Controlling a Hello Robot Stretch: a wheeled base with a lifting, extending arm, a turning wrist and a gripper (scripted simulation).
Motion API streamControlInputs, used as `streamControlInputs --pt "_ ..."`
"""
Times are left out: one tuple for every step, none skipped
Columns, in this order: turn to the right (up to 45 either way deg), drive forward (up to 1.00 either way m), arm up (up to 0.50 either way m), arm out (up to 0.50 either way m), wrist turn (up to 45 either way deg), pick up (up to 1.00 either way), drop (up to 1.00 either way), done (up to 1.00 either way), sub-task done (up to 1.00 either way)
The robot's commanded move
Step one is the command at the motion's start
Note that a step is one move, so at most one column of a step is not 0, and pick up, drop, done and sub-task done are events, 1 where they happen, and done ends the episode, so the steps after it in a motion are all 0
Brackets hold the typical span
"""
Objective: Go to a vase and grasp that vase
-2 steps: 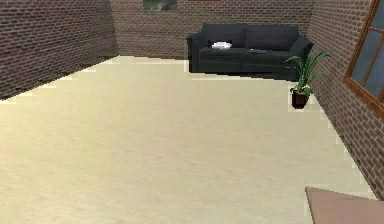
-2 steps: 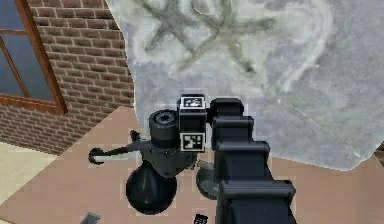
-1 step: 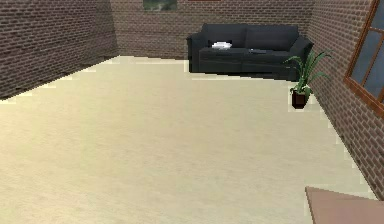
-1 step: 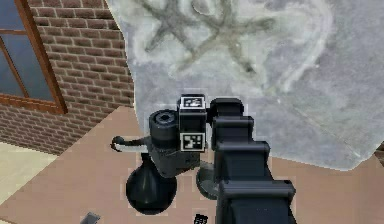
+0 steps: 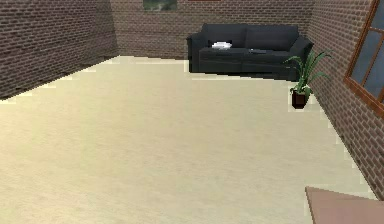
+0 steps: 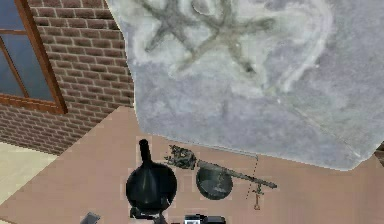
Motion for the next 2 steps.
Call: streamControlInputs --pt "0.0 0.0 0.0 0.0 0.0 1.0 0.0 0.0 0.0" --pt "0.0 0.0 0.1 0.0 0.0 0.0 0.0 0.0 0.0"
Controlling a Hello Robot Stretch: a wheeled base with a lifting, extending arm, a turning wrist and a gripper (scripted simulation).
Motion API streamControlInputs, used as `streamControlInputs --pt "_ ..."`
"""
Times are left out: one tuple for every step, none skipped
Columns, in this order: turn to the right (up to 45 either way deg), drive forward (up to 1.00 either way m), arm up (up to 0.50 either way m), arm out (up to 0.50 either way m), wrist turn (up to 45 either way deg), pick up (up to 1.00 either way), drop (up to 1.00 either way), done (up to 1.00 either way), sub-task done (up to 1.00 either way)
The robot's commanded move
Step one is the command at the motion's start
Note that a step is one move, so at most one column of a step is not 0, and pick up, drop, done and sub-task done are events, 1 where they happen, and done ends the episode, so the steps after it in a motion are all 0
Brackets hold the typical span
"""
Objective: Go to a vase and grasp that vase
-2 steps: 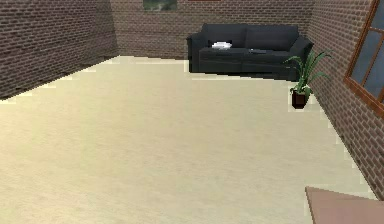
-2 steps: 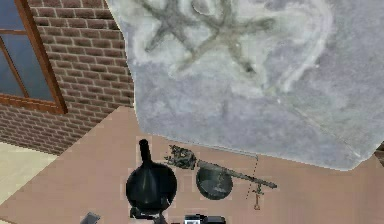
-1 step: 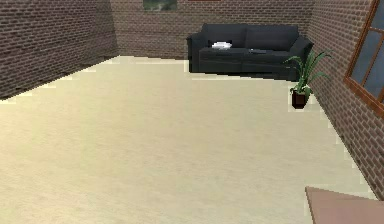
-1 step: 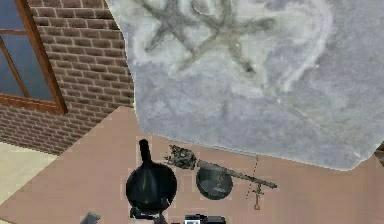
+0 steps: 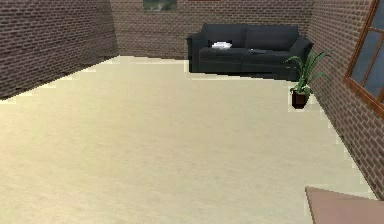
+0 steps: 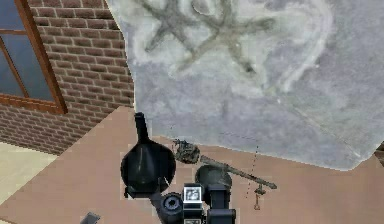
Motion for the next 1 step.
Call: streamControlInputs --pt "0.0 0.0 0.0 0.0 0.0 0.0 0.0 1.0 0.0"
